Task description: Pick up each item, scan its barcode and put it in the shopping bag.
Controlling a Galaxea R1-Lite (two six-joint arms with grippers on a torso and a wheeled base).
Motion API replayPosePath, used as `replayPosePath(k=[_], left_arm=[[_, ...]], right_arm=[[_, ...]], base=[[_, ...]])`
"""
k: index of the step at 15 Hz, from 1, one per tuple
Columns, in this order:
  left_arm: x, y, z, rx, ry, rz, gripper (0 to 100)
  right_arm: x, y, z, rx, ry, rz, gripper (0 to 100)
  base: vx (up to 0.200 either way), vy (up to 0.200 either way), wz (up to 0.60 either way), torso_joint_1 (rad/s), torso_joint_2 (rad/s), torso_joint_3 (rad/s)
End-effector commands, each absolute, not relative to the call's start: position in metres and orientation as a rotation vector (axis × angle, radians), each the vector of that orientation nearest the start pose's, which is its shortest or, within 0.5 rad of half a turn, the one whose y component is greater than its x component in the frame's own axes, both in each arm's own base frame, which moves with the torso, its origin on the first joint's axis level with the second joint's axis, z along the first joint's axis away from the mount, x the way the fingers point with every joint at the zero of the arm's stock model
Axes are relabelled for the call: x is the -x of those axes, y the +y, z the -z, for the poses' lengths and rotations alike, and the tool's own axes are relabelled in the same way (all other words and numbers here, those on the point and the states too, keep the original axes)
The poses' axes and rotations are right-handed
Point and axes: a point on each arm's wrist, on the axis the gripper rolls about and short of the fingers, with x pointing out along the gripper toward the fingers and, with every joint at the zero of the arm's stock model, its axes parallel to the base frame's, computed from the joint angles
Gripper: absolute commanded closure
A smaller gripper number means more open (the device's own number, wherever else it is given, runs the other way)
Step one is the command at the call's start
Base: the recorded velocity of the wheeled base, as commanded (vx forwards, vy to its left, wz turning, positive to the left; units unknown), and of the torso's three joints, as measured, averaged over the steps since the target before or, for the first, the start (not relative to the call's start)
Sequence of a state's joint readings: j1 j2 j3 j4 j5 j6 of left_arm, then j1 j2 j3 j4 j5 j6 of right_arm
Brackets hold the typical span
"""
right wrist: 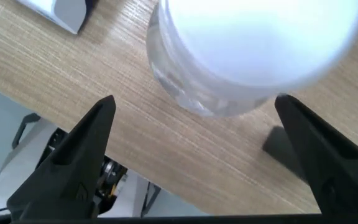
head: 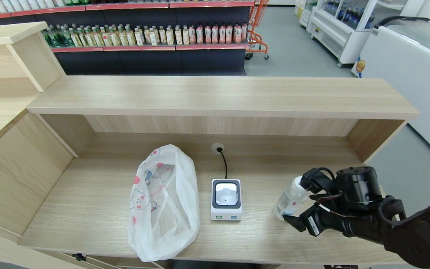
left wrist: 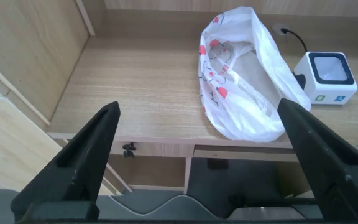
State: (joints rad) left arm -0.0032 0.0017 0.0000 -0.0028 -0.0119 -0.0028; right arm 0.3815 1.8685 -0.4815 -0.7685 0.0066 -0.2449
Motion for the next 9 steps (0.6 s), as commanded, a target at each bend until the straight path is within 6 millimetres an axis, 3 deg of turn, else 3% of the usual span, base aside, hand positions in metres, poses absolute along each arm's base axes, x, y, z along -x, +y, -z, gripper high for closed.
replayPosePath(k=[1,9], left_arm=[[0.023,0.000,-0.076,0.003,-0.002,0.015,0],[0.023,0.000,-0.076,0.003,-0.002,0.015,0]], right_arm=[[-0.263,0.108,-0.057,0.364,0.583,-0.461,0],[-0.283,0.123,-0.041,0.351,0.458,-0.479,0]], base=[[0.000,0.000,0.00,0.000,0.00,0.000],[0.000,0.000,0.00,0.000,0.00,0.000]])
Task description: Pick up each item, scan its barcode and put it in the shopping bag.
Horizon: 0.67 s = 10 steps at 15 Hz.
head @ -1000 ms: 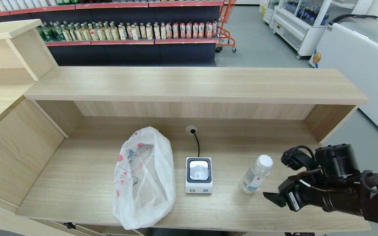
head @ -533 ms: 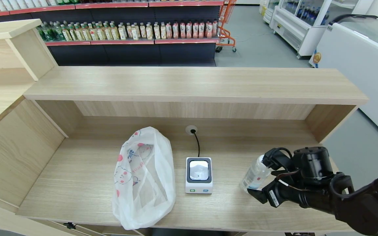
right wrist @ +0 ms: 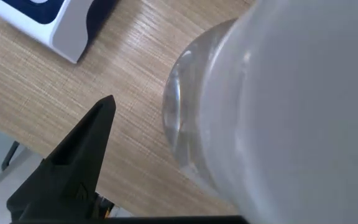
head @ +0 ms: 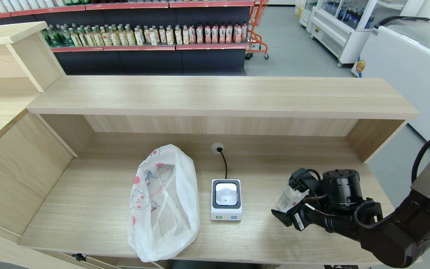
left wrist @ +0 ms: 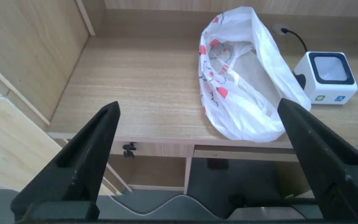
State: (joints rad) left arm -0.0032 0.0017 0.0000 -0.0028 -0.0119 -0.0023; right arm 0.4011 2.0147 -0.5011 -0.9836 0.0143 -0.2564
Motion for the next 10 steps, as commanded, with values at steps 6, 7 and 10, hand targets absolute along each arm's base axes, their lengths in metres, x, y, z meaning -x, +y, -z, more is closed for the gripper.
replayPosePath(k=[6,7,10], left_arm=[[0.023,0.000,-0.076,0.003,-0.002,0.015,0],[0.023,0.000,-0.076,0.003,-0.003,0.015,0],[0.023,0.000,-0.076,0.003,-0.002,0.015,0]], right_arm=[[-0.295,0.135,-0.027,0.336,0.338,-0.502,0],[-0.295,0.136,-0.027,0.327,0.319,-0.516,0],[-0.296,0.137,-0.029,0.296,0.289,-0.554,100]], base=[[0.000,0.000,0.00,0.000,0.00,0.000],[0.000,0.000,0.00,0.000,0.00,0.000],[0.000,0.000,0.00,0.000,0.00,0.000]])
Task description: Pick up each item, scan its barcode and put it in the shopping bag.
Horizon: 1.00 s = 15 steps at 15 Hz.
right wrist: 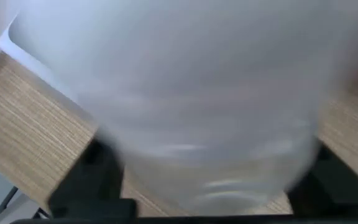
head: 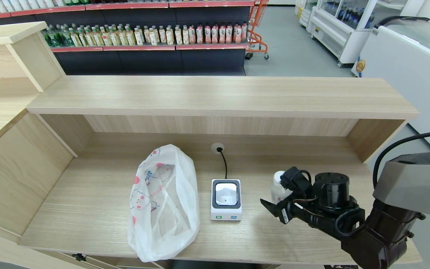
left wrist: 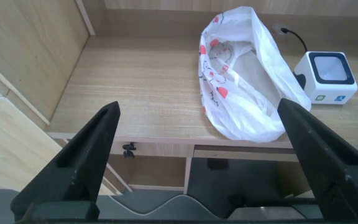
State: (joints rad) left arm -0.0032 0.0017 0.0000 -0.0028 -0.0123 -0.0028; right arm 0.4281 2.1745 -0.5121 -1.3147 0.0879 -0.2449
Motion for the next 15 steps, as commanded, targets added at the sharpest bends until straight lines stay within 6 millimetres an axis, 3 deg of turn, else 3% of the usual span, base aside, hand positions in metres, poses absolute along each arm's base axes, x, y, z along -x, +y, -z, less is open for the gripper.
replayPosePath(k=[1,9,12,14,15], left_arm=[[0.023,0.000,-0.076,0.003,-0.002,0.015,0],[0.023,0.000,-0.076,0.003,-0.002,0.015,0],[0.023,0.000,-0.076,0.003,-0.002,0.015,0],[0.023,0.000,-0.076,0.003,-0.002,0.015,0],[0.023,0.000,-0.076,0.003,-0.002,0.015,0]], right_arm=[[-0.296,0.137,-0.030,0.297,0.284,-0.554,100],[-0.299,0.135,-0.036,0.294,0.254,-0.539,100],[-0.296,0.131,-0.062,0.176,0.172,-0.618,100],[-0.294,0.121,-0.082,0.120,0.125,-0.689,100],[-0.287,0.109,-0.102,0.075,0.085,-0.803,100]], base=[[0.000,0.000,0.00,0.000,0.00,0.000],[0.000,0.000,0.00,0.000,0.00,0.000],[0.000,0.000,0.00,0.000,0.00,0.000],[0.000,0.000,0.00,0.000,0.00,0.000],[0.000,0.000,0.00,0.000,0.00,0.000]])
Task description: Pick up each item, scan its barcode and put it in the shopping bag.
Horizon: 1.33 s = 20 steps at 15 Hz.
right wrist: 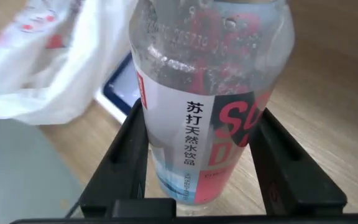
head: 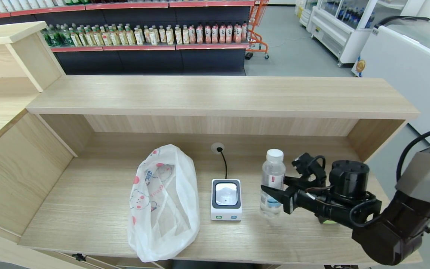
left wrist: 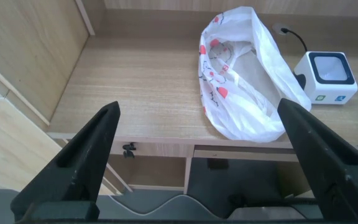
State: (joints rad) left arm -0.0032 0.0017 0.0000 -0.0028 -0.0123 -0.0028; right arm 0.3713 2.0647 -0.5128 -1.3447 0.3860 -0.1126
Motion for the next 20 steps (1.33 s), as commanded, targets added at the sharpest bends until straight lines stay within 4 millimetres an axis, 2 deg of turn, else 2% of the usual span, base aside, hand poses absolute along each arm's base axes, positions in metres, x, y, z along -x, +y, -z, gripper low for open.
replayPosePath(k=[1,3,6,11,20], left_arm=[[0.023,0.000,-0.076,0.003,-0.002,0.015,0],[0.023,0.000,-0.076,0.003,-0.002,0.015,0],[0.023,0.000,-0.076,0.003,-0.002,0.015,0],[0.023,0.000,-0.076,0.003,-0.002,0.015,0],[0.023,0.000,-0.076,0.003,-0.002,0.015,0]], right_arm=[[-0.281,0.099,-0.116,0.053,0.062,-0.890,100],[-0.265,0.083,-0.139,-0.004,0.067,-1.042,100],[-0.244,0.080,-0.156,-0.059,0.102,-1.202,100],[-0.237,0.084,-0.160,-0.109,0.132,-1.322,100],[-0.225,0.109,-0.163,-0.107,0.139,-1.462,100]], base=[[0.000,0.000,0.00,0.000,0.00,0.000],[0.000,0.000,0.00,0.000,0.00,0.000],[0.000,0.000,0.00,0.000,0.00,0.000],[0.000,0.000,0.00,0.000,0.00,0.000],[0.000,0.000,0.00,0.000,0.00,0.000]])
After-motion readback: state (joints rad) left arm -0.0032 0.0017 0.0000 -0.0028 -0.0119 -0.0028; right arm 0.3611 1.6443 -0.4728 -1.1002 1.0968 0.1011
